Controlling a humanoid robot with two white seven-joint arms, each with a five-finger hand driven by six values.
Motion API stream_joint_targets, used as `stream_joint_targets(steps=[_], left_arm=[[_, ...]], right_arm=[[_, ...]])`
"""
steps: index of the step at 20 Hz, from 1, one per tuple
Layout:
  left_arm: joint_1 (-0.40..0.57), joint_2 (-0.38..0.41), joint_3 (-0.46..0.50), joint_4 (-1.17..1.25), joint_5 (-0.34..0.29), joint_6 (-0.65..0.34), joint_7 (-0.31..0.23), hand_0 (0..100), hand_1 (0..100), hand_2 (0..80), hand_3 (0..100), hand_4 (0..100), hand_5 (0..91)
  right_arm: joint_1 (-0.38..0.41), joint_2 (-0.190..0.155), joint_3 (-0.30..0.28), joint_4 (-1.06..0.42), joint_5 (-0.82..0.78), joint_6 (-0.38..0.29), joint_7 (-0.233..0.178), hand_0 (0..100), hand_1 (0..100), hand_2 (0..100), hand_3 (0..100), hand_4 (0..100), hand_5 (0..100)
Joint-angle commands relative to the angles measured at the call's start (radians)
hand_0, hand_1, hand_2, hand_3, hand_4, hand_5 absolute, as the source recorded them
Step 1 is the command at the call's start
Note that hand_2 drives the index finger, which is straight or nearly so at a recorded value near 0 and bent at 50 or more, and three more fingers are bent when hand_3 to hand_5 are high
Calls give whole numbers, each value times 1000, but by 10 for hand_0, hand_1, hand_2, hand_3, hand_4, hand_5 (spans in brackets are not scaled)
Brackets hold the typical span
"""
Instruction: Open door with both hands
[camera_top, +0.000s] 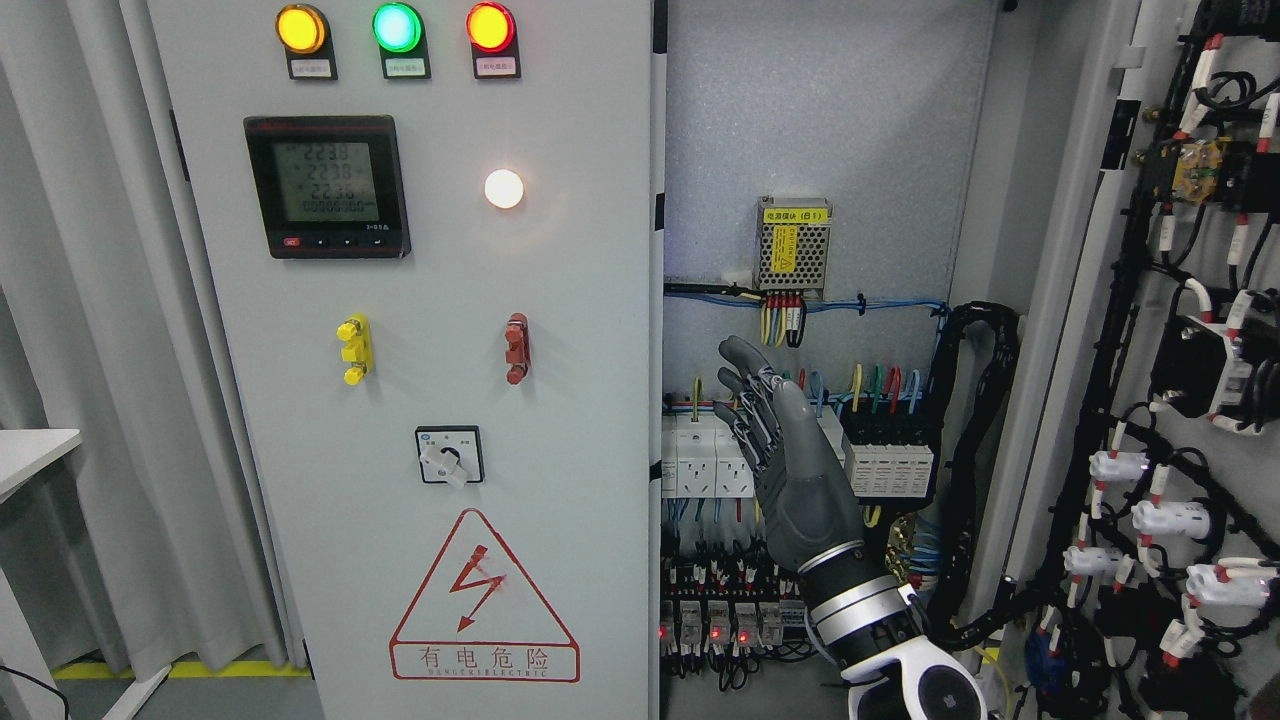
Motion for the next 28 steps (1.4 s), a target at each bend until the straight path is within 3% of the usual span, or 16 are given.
stream_joint_targets(steps=[1,10,13,20,25,28], left_arm=[[-1,8,0,-23,0,0,-1,290,0,28,28,34,0],[-1,3,-1,-23,-1,7,-2,290,0,28,29,33,0],[1,4,-3,-23,-3,7,-2,290,0,28,29,33,0],[2,9,-1,-21,-4,7,-2,290,0,28,28,34,0],[-2,11,-1,-24,-4,6,-4,290,0,28,27,34,0],[-13,11,-1,-24,-4,4,-7,290,0,28,28,34,0]], right_arm=[[-63,1,35,124,-18,6,10,219,0,0,0,0,0],[-133,1,38,199,-90,14,17,219,0,0,0,0,0],[-136,1,34,207,-90,14,94,219,0,0,0,0,0],[-162,1,-28,260,-93,17,110,219,0,0,0,0,0],[-179,1,-25,248,-179,97,116,219,0,0,0,0,0],[-182,1,-21,231,-179,98,165,219,0,0,0,0,0]])
